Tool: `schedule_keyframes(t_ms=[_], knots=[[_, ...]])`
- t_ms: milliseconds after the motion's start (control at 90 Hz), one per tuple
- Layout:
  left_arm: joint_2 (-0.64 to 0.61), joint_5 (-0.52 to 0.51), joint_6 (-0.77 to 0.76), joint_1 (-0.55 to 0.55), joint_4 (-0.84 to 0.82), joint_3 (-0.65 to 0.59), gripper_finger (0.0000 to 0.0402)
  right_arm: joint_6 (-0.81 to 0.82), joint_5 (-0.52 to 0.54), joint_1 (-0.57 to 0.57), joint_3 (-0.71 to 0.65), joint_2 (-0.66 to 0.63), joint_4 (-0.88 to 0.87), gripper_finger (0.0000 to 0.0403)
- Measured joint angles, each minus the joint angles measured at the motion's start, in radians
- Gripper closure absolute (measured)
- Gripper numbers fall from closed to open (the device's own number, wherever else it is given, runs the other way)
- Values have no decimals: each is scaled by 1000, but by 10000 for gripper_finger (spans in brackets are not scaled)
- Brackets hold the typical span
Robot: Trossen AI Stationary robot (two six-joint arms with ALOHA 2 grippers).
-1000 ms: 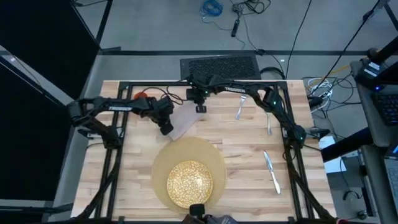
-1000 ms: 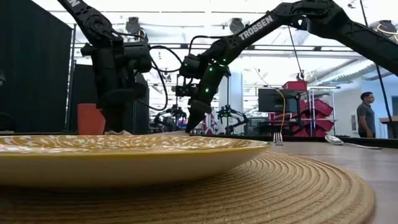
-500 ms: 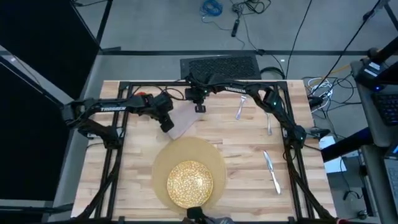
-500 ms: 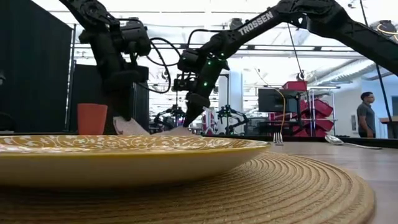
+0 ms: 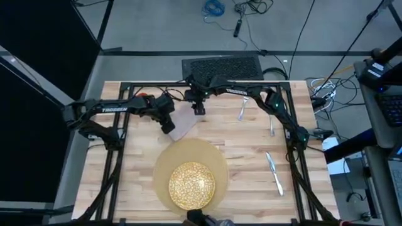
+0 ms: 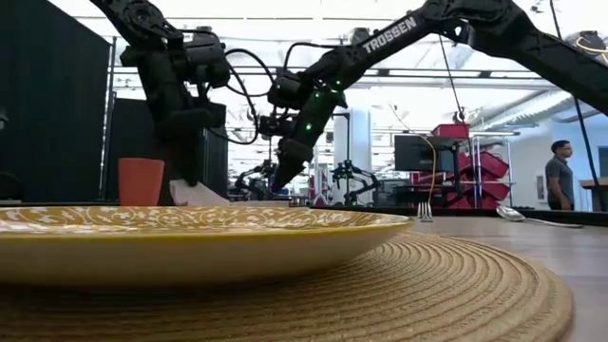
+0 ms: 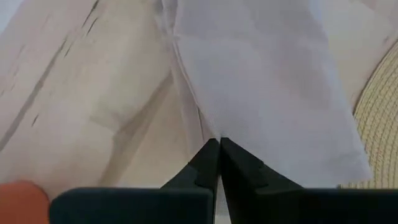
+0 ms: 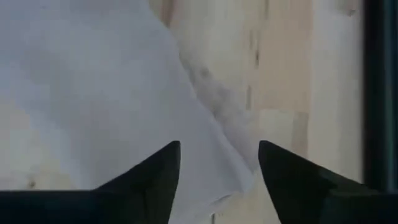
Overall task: Set table place
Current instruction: Fold the light orange napkin on the table
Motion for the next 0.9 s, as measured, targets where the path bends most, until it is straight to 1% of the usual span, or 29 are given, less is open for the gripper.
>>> schedule_keyframes(t_ms=[167,256,333,456,578,756,822,900], knots=[[0,0,7,0,0,0,401,-1,2,0,-1,23,12,193],[0,0,9,0,0,0,401,0,31,0,-1,26,12,193],[0,0,9,0,1,0,401,0,35,0,-1,26,21,193],[0,0,8,0,-3,-1,401,0,24,-6,-1,33,9,204],[0,0,7,0,-5,-1,401,0,45,-6,-1,54,4,219],[0,0,8,0,-4,-1,401,-9,66,-8,-1,55,14,256],[0,0,8,0,-4,-1,401,-26,80,-8,-1,55,25,282],[0,0,8,0,-4,-1,401,-39,102,-8,-1,55,41,326]])
